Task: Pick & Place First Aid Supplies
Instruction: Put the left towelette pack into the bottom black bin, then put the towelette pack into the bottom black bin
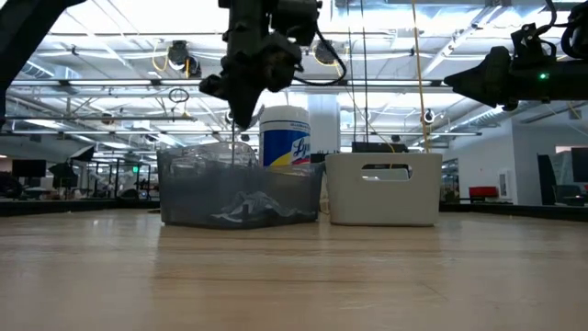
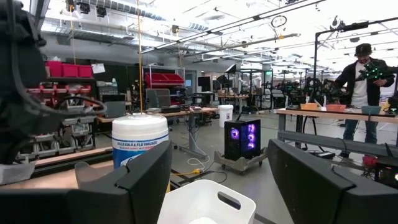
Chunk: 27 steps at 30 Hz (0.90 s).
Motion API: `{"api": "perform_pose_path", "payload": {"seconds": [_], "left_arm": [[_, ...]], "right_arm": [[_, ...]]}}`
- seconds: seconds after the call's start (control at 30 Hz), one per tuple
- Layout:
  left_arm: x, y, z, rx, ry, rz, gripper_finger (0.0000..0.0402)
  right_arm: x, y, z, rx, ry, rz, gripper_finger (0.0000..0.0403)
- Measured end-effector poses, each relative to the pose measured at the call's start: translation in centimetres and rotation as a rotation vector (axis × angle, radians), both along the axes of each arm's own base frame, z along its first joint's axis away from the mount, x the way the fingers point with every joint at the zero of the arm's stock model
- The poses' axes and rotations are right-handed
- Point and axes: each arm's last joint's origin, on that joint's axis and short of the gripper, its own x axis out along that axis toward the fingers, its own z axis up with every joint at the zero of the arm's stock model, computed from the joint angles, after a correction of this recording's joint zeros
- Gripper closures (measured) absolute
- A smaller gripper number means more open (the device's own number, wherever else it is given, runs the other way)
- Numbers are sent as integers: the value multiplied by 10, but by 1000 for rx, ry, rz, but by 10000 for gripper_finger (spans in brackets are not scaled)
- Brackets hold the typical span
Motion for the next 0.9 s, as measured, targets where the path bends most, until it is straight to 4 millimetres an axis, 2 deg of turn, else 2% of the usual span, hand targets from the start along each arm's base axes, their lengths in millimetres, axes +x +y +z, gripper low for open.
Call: {"api": "perform_pose_path", "payload": {"seconds": [0.23,0.43,0.63,0.77,0.9], "left_arm": [[3,-8,-34,30,-4,-20,402],[3,-22,-59,25,-5,-40,402],[5,-39,-75,-31,-48,-95,399],[7,-38,-75,-41,-75,-98,370],[7,-36,-73,-49,-87,-108,309]], "right_arm": [[0,0,0,0,0,0,140],[0,0,0,0,-1,0,140],[0,0,0,0,-1,0,140],[0,0,0,0,-1,0,140],[0,0,0,0,0,0,140]]}}
